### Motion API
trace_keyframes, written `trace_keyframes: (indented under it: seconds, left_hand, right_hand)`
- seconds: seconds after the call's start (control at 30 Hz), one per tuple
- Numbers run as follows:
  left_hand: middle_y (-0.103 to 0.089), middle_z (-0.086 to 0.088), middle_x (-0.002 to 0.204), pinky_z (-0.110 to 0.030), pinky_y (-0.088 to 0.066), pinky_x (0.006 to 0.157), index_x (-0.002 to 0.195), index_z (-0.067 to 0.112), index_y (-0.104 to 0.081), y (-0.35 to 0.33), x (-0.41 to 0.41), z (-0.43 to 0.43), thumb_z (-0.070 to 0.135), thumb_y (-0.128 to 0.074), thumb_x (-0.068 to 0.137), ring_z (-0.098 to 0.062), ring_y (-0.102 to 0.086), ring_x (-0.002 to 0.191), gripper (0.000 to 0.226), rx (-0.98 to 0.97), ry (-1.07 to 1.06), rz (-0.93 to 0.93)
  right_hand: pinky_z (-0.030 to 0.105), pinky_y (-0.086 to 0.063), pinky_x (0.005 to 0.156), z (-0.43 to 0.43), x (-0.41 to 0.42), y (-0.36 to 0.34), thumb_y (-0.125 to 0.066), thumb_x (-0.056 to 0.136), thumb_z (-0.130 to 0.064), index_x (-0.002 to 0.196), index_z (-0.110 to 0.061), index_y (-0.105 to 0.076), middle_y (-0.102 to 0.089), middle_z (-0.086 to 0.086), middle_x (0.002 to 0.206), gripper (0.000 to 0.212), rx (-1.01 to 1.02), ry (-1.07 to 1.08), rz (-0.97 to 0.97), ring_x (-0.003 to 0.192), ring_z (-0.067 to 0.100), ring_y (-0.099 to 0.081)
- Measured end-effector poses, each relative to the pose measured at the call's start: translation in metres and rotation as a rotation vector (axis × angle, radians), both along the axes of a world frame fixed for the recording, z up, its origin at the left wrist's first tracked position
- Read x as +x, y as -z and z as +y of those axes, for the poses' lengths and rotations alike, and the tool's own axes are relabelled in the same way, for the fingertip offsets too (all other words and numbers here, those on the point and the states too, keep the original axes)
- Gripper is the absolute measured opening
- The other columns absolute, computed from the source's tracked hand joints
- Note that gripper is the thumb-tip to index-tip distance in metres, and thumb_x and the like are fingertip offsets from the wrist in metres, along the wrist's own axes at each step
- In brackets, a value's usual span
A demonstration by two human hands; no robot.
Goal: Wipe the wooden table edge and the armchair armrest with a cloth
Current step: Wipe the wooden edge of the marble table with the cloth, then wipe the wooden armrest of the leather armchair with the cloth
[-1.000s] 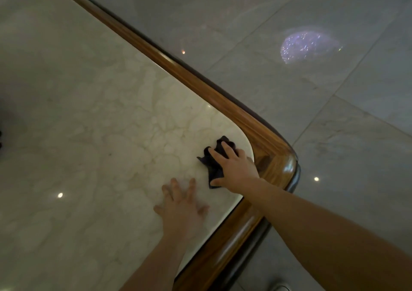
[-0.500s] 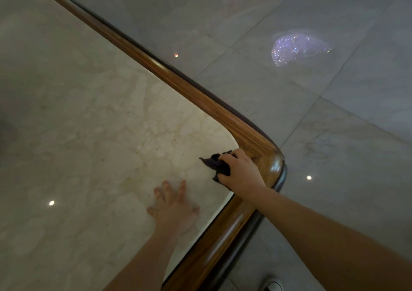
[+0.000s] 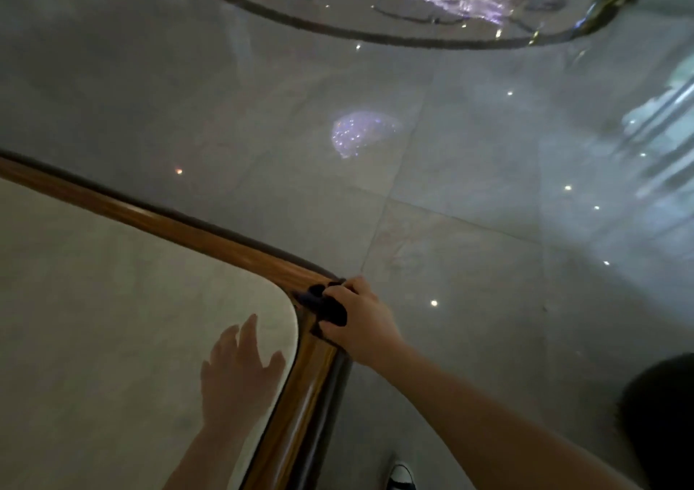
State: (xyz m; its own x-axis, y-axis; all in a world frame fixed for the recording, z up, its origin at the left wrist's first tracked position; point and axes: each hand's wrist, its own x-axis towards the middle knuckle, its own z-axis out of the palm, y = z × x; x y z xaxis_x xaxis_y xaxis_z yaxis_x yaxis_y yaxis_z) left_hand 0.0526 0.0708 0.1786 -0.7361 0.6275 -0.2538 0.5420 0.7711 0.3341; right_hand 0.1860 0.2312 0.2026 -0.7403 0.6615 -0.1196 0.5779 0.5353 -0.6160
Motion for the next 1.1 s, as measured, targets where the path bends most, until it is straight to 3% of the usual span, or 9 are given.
trace_keyframes:
  seconds: [0.23,0.37,0.5,0.7,0.93,1.1]
  left_hand:
    - [-0.048,-0.019,0.142,-0.058,-0.044,0.099,0.145,0.013,-0.042,-0.089,0.056,0.028,0.038,-0.060,0.092,-0.040,-0.050,0.126,0.061,0.153,0.302,0.060]
    - [-0.043,-0.016,0.149,-0.056,-0.044,0.101,0.149,0.014,-0.037,-0.124,0.093,0.046,0.047,-0.042,0.094,-0.035,-0.044,0.134,0.064,0.134,0.446,0.079]
    - [-0.042,-0.014,0.149,-0.050,-0.040,0.106,0.151,0.017,-0.030,-0.146,0.129,0.078,0.046,-0.051,0.094,-0.031,-0.037,0.138,0.068,0.136,0.564,0.065]
    - [-0.029,-0.010,0.158,-0.052,-0.030,0.114,0.155,0.028,-0.016,-0.168,0.199,0.133,0.058,-0.041,0.095,-0.029,-0.024,0.146,0.072,0.099,0.670,0.037]
    - [-0.030,-0.008,0.158,-0.052,-0.031,0.113,0.155,0.029,-0.016,-0.188,0.301,0.196,0.059,-0.040,0.094,-0.029,-0.028,0.144,0.071,0.127,0.802,0.027]
    - [-0.021,-0.009,0.162,-0.052,-0.027,0.116,0.155,0.030,-0.013,-0.191,0.369,0.230,0.060,-0.038,0.095,-0.028,-0.020,0.149,0.071,0.099,0.910,0.042]
  right_hand:
    - [0.028,-0.047,0.080,-0.005,0.088,-0.080,-0.068,0.081,-0.045,0.129,-0.027,-0.058,-0.051,-0.003,0.123,0.052,0.044,0.273,0.076,0.100,0.022,-0.060]
    - [0.024,-0.042,0.075,-0.009,0.139,-0.111,-0.068,0.081,-0.047,0.124,-0.031,-0.059,-0.052,-0.008,0.116,0.046,0.035,0.418,0.121,0.094,0.019,-0.061]
    - [0.026,-0.043,0.073,-0.003,0.191,-0.133,-0.068,0.082,-0.045,0.124,-0.030,-0.060,-0.054,-0.007,0.116,0.045,0.061,0.522,0.134,0.093,0.019,-0.061]
    - [0.026,-0.043,0.072,0.024,0.276,-0.153,-0.066,0.081,-0.049,0.124,-0.033,-0.058,-0.054,-0.009,0.115,0.046,0.084,0.669,0.134,0.092,0.016,-0.060]
    - [0.032,-0.052,0.076,0.064,0.385,-0.168,-0.063,0.080,-0.053,0.120,-0.038,-0.056,-0.053,-0.012,0.114,0.043,0.108,0.838,0.140,0.092,0.014,-0.059]
    - [0.029,-0.047,0.075,0.074,0.461,-0.180,-0.063,0.081,-0.052,0.123,-0.036,-0.057,-0.053,-0.010,0.115,0.046,0.118,0.958,0.141,0.091,0.015,-0.057]
